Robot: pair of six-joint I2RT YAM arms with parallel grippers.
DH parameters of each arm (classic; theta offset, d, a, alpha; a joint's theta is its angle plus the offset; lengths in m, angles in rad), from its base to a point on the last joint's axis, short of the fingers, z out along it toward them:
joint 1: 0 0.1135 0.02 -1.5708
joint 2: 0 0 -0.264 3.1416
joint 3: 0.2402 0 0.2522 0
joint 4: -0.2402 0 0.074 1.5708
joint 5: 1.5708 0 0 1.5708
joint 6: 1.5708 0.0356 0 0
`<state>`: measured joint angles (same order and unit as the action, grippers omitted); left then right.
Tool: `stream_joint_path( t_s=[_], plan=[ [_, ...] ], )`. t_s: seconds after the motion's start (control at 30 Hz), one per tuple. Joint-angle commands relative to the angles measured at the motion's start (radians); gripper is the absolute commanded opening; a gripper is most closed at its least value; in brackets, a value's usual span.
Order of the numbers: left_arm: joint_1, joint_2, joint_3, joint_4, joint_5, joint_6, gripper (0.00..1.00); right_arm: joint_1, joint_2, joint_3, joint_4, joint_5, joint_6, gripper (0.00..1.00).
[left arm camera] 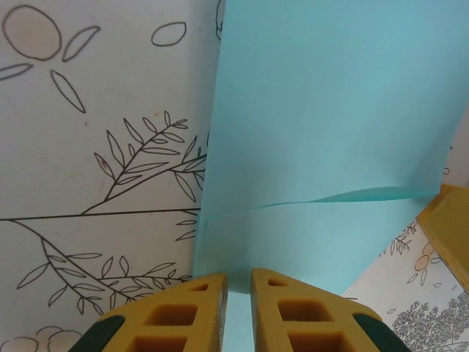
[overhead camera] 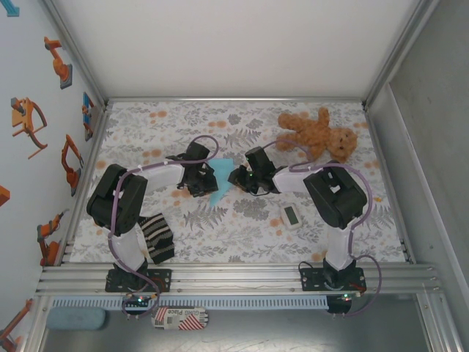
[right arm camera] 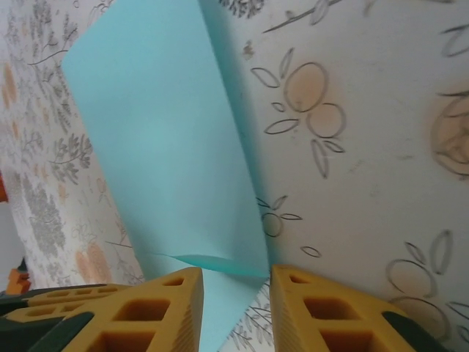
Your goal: Fold a paper plane with a square sheet of paper (pick it up from the middle)
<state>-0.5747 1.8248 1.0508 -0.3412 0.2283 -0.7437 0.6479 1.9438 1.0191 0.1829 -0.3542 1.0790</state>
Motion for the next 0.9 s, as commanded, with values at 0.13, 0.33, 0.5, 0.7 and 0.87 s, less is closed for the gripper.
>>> stream_joint_path(
  t_s=[0.13, 0.33, 0.5, 0.7, 0.87],
  plan=[
    [0.01, 0.026, -0.045, -0.016, -0.034, -0.008, 0.17, 0.003, 0.039, -0.036, 0.242, -0.097, 0.073, 0.27],
    [0.016, 0.016, -0.05, -0.016, -0.031, -0.005, 0.17, 0.002, 0.042, -0.051, 0.259, -0.091, 0.073, 0.22],
    [0.02, 0.0, -0.048, -0.017, -0.029, -0.005, 0.17, 0.002, 0.048, -0.056, 0.264, -0.085, 0.071, 0.15],
    [0.026, -0.08, -0.051, -0.022, -0.042, -0.006, 0.23, 0.002, 0.023, -0.063, 0.26, -0.051, 0.042, 0.05],
    [0.027, -0.199, -0.084, 0.011, -0.103, -0.008, 0.33, 0.002, -0.042, -0.084, 0.206, 0.025, -0.008, 0.0]
  ],
)
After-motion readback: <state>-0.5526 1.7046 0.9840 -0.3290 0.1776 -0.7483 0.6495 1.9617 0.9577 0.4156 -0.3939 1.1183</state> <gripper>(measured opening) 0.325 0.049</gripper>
